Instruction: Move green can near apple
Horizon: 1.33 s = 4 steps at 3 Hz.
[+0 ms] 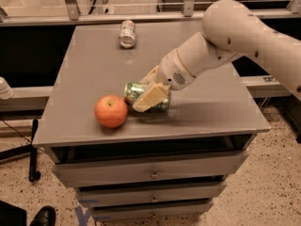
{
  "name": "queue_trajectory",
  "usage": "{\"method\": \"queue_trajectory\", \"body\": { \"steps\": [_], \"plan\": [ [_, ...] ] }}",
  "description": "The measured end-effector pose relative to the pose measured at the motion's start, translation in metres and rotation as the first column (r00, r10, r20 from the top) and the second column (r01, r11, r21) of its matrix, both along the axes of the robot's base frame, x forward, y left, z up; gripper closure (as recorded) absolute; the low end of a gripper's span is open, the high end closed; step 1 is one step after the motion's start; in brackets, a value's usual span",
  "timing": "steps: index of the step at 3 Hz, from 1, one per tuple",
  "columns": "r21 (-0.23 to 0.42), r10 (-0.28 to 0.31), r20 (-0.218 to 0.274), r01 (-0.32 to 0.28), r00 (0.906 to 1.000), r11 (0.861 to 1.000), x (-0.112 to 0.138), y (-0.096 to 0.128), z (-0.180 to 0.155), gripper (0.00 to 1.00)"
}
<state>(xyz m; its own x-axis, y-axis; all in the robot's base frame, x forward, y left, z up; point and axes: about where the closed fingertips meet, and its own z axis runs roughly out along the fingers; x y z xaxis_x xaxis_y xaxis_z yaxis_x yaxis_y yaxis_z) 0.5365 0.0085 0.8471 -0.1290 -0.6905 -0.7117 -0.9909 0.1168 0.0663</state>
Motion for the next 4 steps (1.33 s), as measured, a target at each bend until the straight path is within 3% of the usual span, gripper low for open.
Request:
{"method": "queue_trajectory", "body": {
  "steps": [1, 2, 3, 4],
  "plan": [
    [0.0, 0.002, -0.009, -0.002, 1.0, 1.0, -0.003, 0.0, -0.002, 0.0],
    [0.0, 0.002, -0.011, -0.002, 0.9999, 1.0, -0.004, -0.001, -0.003, 0.0],
    [-0.004, -0.022, -0.003, 0.022, 0.9998, 1.0, 0.001, -0.016, -0.001, 0.0],
    [-0.019, -0.069, 0.046, 0.07, 0.9965, 0.997, 0.022, -0.064, 0.01, 0.0]
  ]
}}
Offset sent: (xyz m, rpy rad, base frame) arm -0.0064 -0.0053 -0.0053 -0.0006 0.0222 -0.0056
